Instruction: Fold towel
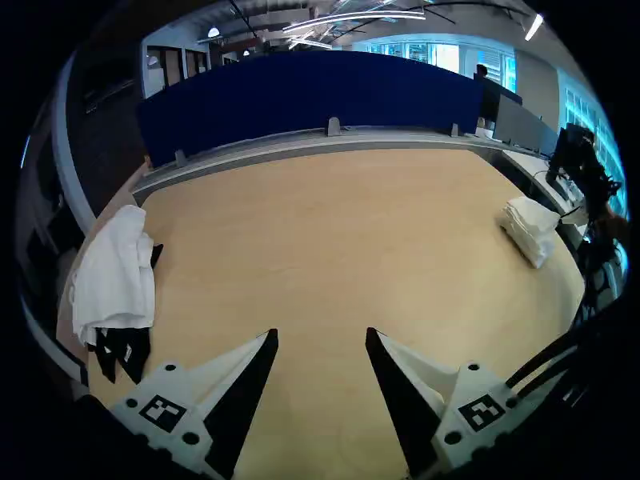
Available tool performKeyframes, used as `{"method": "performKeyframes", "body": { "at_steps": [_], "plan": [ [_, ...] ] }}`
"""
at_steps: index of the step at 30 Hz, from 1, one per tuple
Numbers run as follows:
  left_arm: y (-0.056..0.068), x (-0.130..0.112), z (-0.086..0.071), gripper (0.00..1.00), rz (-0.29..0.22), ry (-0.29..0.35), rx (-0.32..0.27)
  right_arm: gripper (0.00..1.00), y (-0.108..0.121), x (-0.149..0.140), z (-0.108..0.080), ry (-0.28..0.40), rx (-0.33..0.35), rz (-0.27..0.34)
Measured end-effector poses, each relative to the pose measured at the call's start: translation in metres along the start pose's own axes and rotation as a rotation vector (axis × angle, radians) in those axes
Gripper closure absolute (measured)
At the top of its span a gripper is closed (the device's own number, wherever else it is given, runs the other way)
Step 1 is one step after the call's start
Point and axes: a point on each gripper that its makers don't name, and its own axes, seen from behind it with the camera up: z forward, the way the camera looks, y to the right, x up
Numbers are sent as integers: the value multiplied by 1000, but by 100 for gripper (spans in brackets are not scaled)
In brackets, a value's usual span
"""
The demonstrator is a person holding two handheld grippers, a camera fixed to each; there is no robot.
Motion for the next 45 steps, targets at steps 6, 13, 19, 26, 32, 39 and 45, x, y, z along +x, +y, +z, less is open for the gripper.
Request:
{"method": "performKeyframes", "body": {
  "at_steps": [6, 13, 19, 26, 32, 39, 45],
  "plan": [
    [-3, -2, -2, 20, 0, -1, 7, 97, 2, -23, 12, -49, -18, 43],
    [-5, -3, -5, 19, 1, -1, 12, 97, 5, -39, 28, -95, -49, 102],
    [-6, -5, -6, 20, -1, -2, 13, 97, 7, -45, 38, -123, -71, 128],
    [-5, -5, -5, 19, 0, -1, 13, 97, 9, -47, 42, -139, -93, 126],
    [-8, -6, -5, 19, -4, 0, 14, 95, 9, -45, 41, -120, -105, 130],
    [-9, -7, -5, 20, 0, 0, 13, 71, 13, -40, 33, -78, -132, 153],
    [-9, -6, -6, 19, 1, 2, 9, 39, 18, -40, 23, -57, -162, 156]
  ]
}}
